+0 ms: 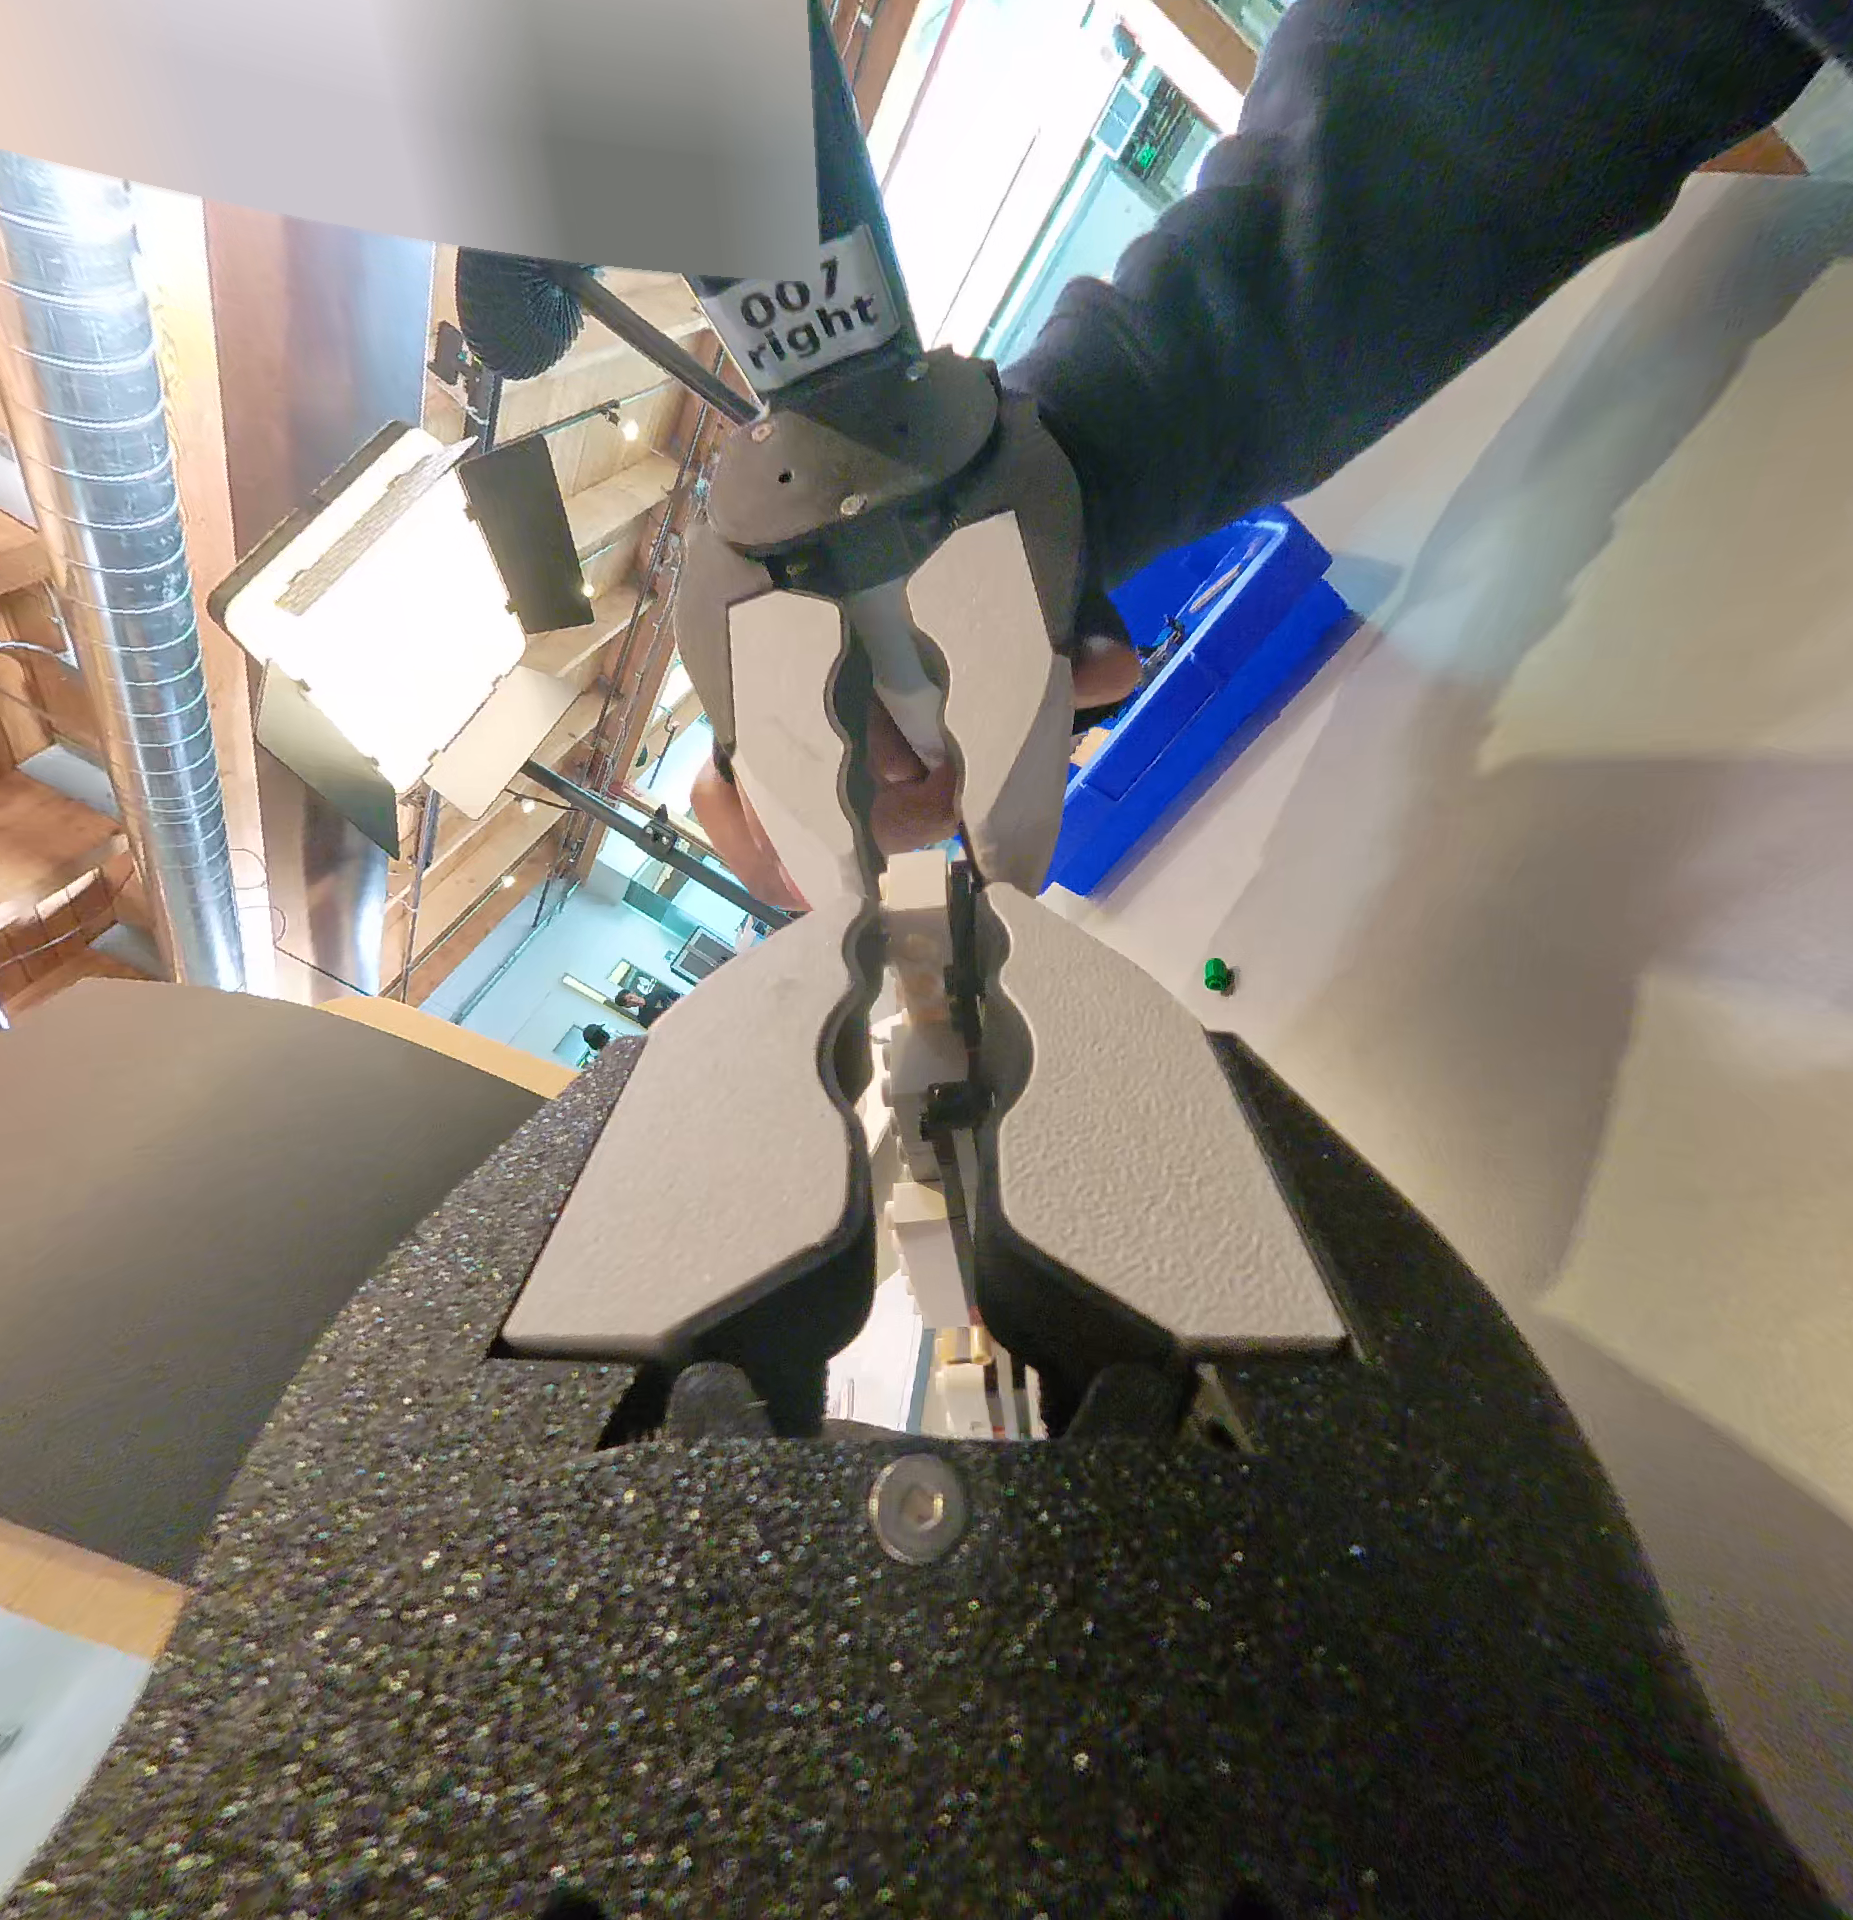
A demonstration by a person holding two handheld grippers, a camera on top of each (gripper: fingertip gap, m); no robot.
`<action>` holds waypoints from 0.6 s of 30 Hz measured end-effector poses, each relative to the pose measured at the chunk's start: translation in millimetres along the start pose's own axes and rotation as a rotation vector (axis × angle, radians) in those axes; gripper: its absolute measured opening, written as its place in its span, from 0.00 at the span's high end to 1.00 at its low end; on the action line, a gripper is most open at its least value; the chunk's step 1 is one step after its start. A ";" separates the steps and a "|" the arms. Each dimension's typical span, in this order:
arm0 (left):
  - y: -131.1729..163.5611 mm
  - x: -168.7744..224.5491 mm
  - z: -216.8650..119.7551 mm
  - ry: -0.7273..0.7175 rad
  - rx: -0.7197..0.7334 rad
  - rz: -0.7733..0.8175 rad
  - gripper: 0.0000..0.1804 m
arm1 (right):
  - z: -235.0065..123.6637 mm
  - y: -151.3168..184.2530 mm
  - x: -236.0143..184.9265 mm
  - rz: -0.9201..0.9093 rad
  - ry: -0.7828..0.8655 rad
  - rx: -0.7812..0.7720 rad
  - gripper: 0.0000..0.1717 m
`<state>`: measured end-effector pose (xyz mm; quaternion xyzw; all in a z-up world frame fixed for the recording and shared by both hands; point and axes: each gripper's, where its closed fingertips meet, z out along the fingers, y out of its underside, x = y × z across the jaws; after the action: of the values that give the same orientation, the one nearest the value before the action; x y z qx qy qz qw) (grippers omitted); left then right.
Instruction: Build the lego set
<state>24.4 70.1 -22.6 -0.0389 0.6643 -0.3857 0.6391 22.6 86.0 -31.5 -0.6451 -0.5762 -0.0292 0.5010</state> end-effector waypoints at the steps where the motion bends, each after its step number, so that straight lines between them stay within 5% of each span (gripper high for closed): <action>1: -0.1 -0.6 -0.2 -0.002 0.000 -0.003 0.91 | 0.3 -0.2 0.5 -0.003 0.006 0.006 0.89; 18: -7.6 -5.9 -2.0 -0.007 0.027 -0.001 0.91 | -3.3 -7.9 0.3 -0.048 0.032 0.063 0.90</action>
<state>20.3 68.9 -13.8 -0.0321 0.6569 -0.3946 0.6417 18.4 82.6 -24.8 -0.6146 -0.5840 -0.0332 0.5292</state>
